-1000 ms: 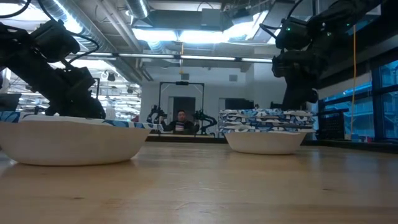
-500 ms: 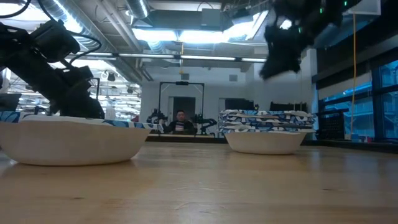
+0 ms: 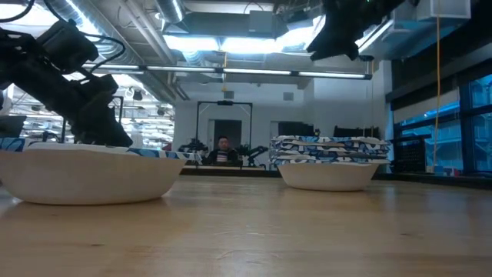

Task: Nest bowls inside each other
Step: Stack the white patterned bowl on the white patterned bowl

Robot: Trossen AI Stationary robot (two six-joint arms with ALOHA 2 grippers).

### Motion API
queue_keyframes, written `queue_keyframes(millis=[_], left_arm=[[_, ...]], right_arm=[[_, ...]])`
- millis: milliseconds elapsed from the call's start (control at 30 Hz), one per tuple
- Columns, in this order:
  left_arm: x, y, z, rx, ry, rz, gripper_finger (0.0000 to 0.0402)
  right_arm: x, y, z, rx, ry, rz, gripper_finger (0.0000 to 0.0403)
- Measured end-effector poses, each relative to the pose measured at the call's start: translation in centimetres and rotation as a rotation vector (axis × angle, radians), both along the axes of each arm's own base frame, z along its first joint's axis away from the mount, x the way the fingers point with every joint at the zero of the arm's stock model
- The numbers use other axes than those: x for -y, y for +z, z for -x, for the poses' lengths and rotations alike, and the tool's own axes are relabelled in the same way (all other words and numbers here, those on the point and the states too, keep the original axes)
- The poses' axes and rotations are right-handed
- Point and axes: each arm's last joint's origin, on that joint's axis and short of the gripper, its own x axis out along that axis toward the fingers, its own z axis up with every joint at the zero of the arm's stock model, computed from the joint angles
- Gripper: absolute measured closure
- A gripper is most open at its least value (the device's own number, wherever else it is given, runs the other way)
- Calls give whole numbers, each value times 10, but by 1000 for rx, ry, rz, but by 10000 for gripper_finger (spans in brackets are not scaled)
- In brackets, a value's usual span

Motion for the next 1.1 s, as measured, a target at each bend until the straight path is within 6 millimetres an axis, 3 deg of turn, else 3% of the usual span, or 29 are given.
queue_keyframes(millis=[233, 367, 633, 933, 1100], left_arm=[[0, 0, 0, -16, -13, -22, 236], [-1, 3, -2, -47, -89, -121, 228], [-3, 13, -6, 34, -80, -193, 221], [-5, 22, -9, 151, -54, -214, 166], [-5, 22, -9, 157, -49, -207, 159]], right_arm=[[-6, -33, 1, -105, -38, -6, 253], [-6, -45, 3, -141, -67, 5, 253], [-5, -41, -1, -100, -36, 70, 253], [0, -40, 0, -105, -34, 107, 253], [1, -40, 1, -106, -36, 107, 253]])
